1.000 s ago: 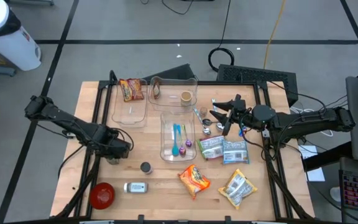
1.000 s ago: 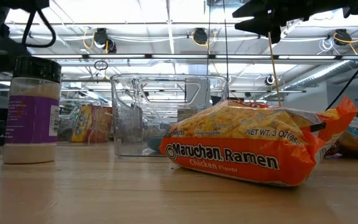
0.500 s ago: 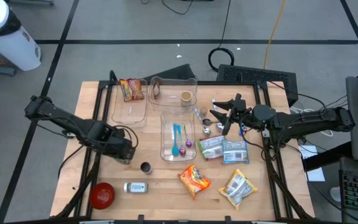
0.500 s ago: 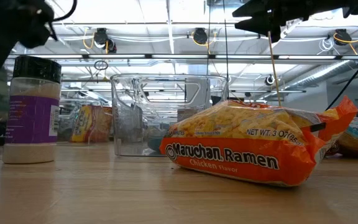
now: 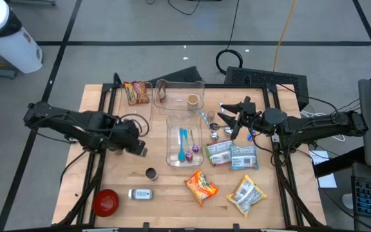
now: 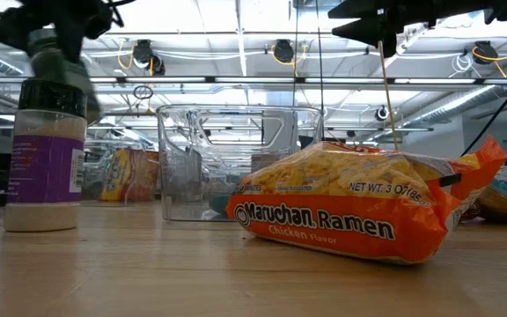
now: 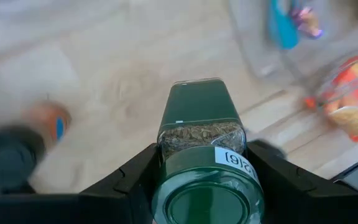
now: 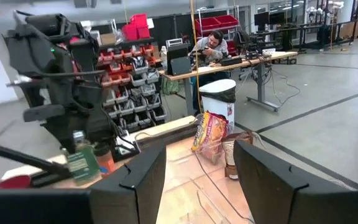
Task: Pick & Place Food Item
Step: Put the green seasoning bottle into the top right transparent bin
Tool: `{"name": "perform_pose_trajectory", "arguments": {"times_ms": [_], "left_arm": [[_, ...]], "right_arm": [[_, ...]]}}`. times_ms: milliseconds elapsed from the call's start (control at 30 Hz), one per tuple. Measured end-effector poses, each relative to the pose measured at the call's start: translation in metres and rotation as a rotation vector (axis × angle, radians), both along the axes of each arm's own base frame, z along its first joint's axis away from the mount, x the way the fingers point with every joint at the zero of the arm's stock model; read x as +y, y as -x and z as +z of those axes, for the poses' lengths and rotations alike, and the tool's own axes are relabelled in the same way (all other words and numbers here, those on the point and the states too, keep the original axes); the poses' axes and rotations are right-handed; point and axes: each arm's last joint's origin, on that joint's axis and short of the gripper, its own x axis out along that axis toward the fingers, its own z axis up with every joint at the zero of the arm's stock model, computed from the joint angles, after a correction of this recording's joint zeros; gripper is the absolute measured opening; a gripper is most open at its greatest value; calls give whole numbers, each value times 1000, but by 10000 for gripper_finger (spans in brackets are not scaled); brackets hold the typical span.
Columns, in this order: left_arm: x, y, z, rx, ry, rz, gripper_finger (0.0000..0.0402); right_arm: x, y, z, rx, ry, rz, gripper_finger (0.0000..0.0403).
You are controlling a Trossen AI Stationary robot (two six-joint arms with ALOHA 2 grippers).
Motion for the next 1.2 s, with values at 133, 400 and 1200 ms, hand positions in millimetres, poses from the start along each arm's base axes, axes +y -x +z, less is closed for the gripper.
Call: {"name": "perform_pose_trajectory", "arguments": {"times_ms": [133,400,1200], "left_arm": [[15,-4,17,-74,-68,-19,208],[51,-16,63,-216,-231,-39,208],[197,-107,101,92,-378,-296,208]], "right_arm": [[0,0,0,-14,-25,1,180],[0,0,1,-19,-25,0,180],[-2,0,-1,12,-2,-5,180]]}}
